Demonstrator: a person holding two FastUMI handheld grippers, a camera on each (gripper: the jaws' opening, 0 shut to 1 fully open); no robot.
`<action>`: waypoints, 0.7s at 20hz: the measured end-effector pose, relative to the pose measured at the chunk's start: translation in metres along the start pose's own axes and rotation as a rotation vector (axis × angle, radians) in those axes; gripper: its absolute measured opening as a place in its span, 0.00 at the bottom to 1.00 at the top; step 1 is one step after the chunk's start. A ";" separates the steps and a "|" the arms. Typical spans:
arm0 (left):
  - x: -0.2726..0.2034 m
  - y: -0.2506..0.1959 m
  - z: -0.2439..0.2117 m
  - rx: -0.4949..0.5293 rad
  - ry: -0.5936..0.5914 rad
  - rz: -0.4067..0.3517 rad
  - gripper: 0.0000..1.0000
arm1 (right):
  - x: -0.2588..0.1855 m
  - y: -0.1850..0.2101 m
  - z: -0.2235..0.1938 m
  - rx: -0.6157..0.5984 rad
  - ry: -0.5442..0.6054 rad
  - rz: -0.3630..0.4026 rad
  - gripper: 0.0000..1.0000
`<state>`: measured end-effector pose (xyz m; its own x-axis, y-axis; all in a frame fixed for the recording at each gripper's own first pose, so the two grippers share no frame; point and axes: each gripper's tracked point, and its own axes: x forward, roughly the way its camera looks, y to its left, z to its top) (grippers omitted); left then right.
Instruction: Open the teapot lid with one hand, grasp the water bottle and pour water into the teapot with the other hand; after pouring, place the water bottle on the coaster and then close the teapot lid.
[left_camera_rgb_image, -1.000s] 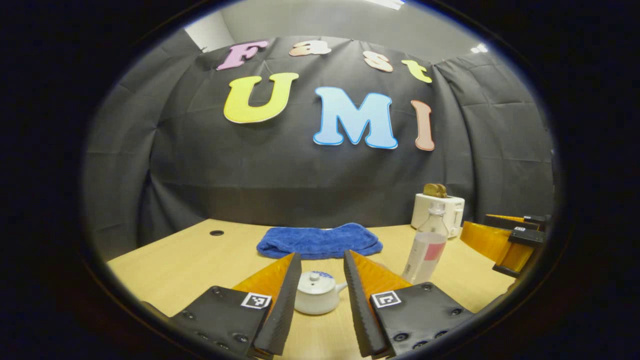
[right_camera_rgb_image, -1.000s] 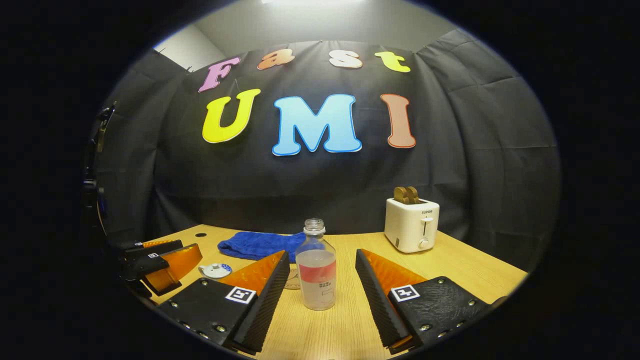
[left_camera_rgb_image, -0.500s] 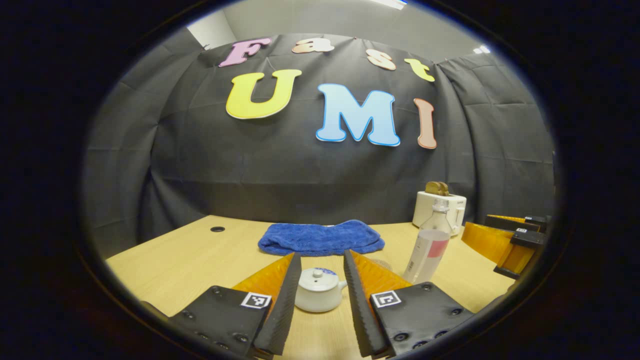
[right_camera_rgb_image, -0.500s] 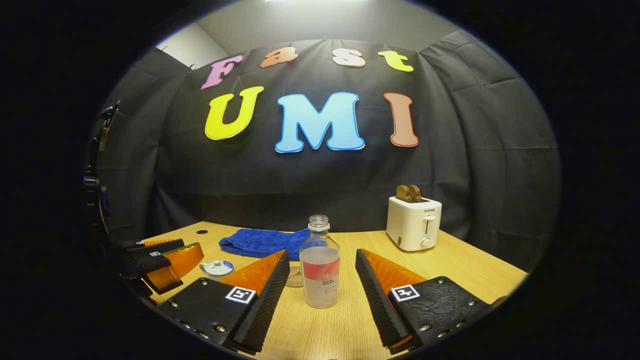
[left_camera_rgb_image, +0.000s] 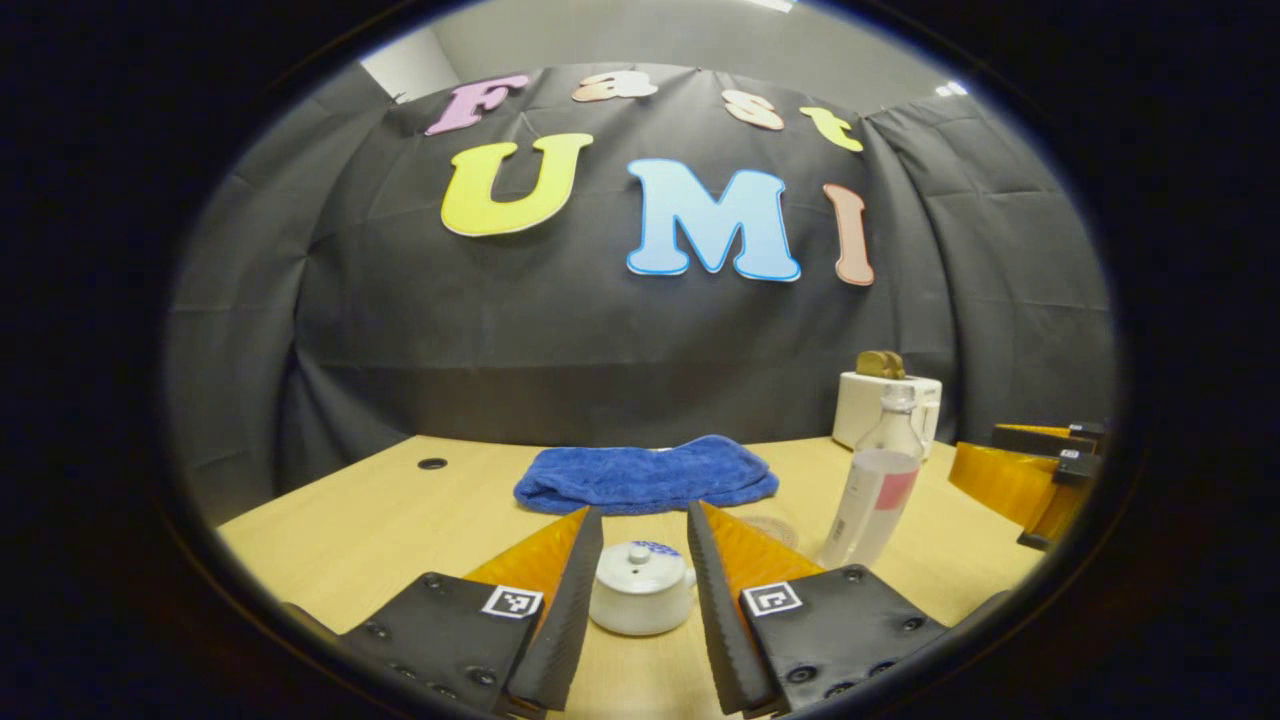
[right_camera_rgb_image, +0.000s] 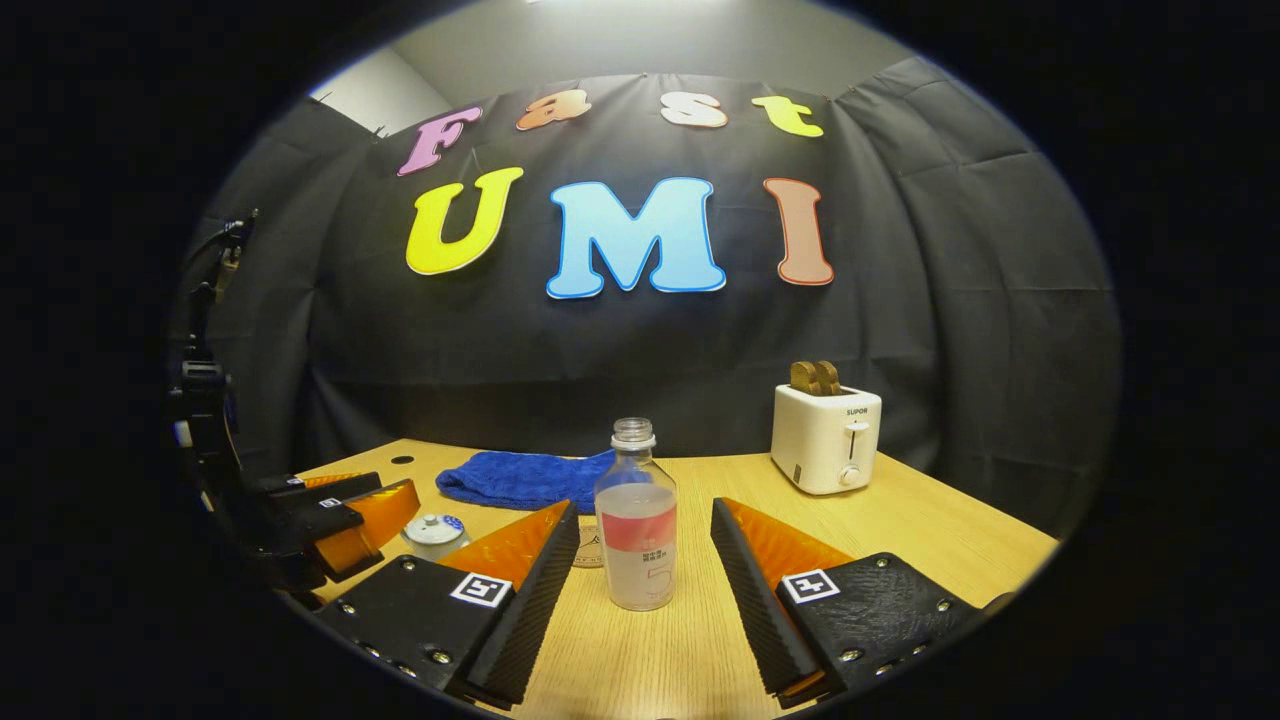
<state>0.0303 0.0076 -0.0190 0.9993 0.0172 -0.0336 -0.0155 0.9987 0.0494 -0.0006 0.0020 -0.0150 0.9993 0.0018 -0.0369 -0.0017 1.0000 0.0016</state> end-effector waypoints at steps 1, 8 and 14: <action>0.005 0.000 -0.002 0.013 0.005 0.002 0.60 | 0.000 -0.001 -0.001 0.002 0.001 -0.001 0.83; 0.033 0.003 -0.029 0.031 0.063 0.011 0.61 | 0.003 -0.009 -0.015 0.009 0.037 -0.015 0.83; 0.040 0.003 -0.041 0.029 0.090 0.011 0.62 | 0.009 -0.011 -0.023 0.021 0.060 -0.020 0.83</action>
<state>0.0692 0.0133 -0.0616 0.9919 0.0341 -0.1223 -0.0245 0.9966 0.0786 0.0075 -0.0092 -0.0387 0.9952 -0.0179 -0.0966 0.0201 0.9996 0.0217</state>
